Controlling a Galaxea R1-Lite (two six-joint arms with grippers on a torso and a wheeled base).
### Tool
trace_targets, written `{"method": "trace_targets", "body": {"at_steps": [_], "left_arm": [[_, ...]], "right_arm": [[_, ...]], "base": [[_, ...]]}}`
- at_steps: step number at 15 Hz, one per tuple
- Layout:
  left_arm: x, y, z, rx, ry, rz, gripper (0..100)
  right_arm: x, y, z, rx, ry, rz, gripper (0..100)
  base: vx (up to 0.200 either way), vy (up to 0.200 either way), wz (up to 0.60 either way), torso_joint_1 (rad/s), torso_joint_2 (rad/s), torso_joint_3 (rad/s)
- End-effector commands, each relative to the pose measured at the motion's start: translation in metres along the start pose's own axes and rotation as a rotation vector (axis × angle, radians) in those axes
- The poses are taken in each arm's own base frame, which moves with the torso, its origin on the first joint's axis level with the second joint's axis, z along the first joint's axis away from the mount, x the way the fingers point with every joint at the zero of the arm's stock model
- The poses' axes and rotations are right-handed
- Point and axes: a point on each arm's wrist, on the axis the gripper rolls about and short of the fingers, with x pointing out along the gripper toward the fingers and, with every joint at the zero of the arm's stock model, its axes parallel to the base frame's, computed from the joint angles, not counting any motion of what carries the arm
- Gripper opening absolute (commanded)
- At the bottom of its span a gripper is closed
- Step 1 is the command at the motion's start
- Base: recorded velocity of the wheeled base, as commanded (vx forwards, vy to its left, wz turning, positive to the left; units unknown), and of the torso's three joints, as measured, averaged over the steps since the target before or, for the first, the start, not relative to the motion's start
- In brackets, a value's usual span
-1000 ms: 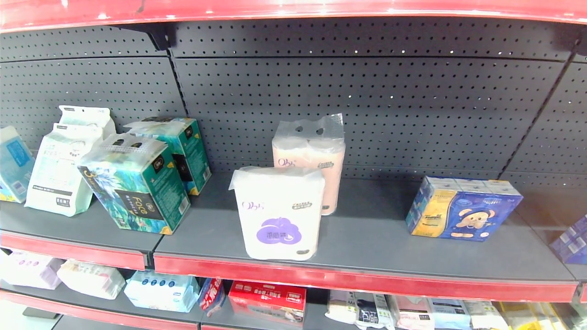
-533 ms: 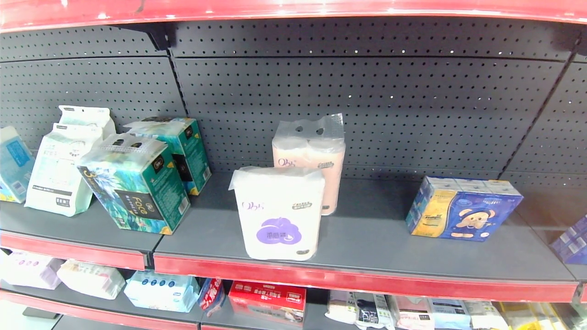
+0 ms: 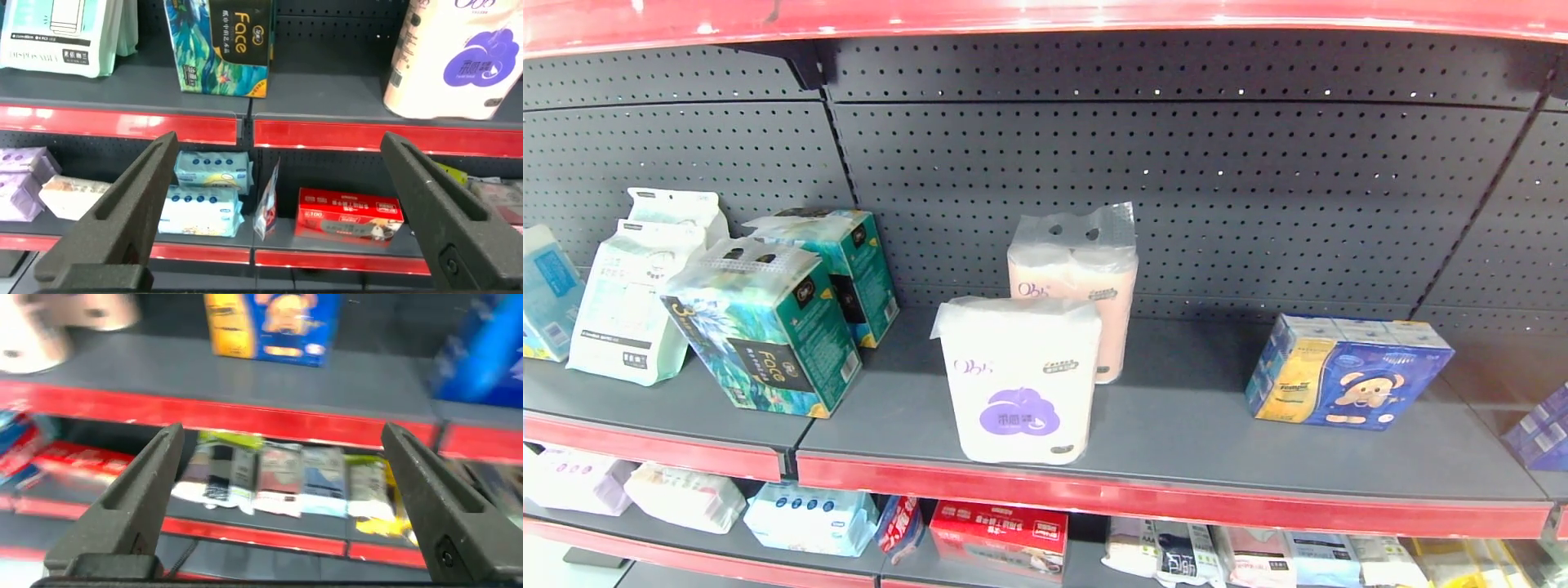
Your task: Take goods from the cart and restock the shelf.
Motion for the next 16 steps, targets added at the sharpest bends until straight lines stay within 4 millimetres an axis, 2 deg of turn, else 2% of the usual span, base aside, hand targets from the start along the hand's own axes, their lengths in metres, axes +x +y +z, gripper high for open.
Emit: {"method": "trace_targets", "body": {"at_steps": [1,2,5,6,11,16], "left_arm": [[-0.004,-0.001,0.069,-0.028,-0.032,0.001,100],[-0.010,-0.002,0.076,-0.031,-0.045,-0.021,100],[-0.016,-0.003,0.068,-0.013,-0.017,-0.074,100],[-0.015,-0.003,0.068,-0.011,-0.003,-0.087,100],[-0.007,-0.003,0.067,-0.017,0.054,-0.099,100],[-0.001,-0.003,0.069,-0.020,0.091,-0.089,100]], "right_arm": [[0.000,0.000,0.000,0.003,0.003,-0.012,100],[0.000,0.000,0.000,0.003,0.002,-0.012,100],[0.000,0.000,0.000,0.003,0.002,-0.009,100],[0.000,0.000,0.000,0.003,0.001,-0.003,100],[0.000,0.000,0.000,0.002,0.003,0.003,100],[0.001,0.000,-0.001,0.031,0.004,0.009,100]], "base": [[0.000,0.000,0.00,0.000,0.00,0.000],[0.000,0.000,0.00,0.000,0.00,0.000],[0.000,0.000,0.00,0.000,0.00,0.000],[0.000,0.000,0.00,0.000,0.00,0.000],[0.000,0.000,-0.60,0.007,0.00,0.000],[0.000,0.000,0.00,0.000,0.00,0.000]]}}
